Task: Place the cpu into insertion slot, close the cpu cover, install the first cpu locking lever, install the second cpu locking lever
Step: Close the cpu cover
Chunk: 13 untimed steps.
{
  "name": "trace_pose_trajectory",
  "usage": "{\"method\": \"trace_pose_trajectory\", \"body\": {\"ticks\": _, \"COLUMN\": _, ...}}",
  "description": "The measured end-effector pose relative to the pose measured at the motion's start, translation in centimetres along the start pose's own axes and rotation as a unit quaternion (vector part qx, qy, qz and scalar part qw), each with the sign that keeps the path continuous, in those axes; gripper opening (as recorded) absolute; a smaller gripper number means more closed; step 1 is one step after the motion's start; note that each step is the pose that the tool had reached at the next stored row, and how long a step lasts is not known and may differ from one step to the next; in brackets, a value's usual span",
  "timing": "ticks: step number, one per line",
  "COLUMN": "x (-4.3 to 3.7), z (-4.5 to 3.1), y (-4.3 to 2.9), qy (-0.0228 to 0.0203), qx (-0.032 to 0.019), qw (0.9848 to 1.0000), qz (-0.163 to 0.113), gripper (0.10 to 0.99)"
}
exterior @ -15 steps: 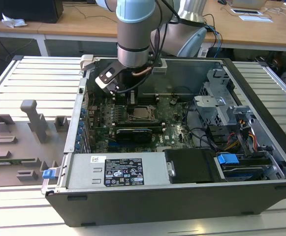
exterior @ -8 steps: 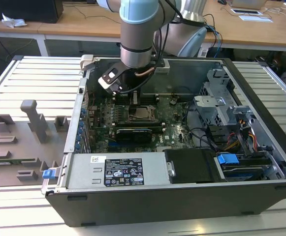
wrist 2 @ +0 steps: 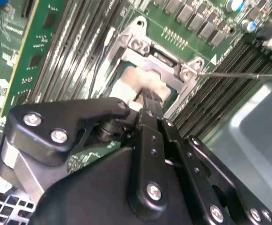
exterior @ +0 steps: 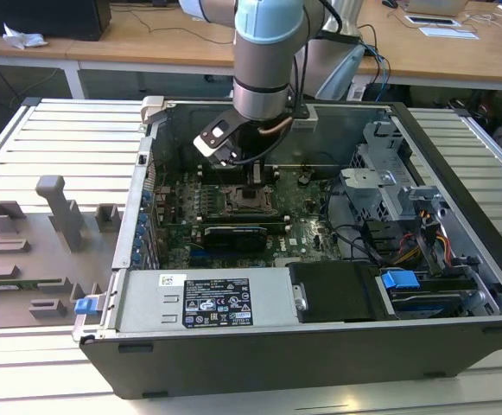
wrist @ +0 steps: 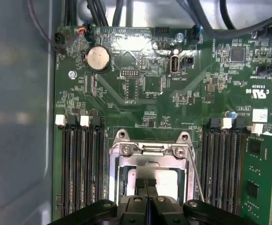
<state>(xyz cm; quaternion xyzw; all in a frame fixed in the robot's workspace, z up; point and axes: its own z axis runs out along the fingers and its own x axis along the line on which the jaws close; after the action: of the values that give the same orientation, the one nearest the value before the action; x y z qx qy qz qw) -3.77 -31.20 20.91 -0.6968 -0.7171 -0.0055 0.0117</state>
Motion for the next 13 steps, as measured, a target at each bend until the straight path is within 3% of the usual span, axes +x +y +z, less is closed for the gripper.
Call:
{"method": "trace_pose_trajectory", "body": {"ticks": 9, "x": 0.11, "z": -4.45, "y": -0.04, "qy": 0.0000, "qx": 0.0000, "qw": 1.0000, "qz": 0.000, "gripper": 0.106}}
{"method": "trace_pose_trajectory", "body": {"ticks": 10, "x": 0.14, "z": -5.45, "y": -0.04, "qy": 0.0000, "qx": 0.0000, "qw": 1.0000, "qz": 0.000, "gripper": 0.106}}
{"method": "trace_pose_trajectory", "body": {"ticks": 13, "x": 0.17, "z": -7.03, "y": -0.06, "qy": 0.0000, "qx": 0.0000, "qw": 1.0000, "qz": 0.000, "gripper": 0.106}}
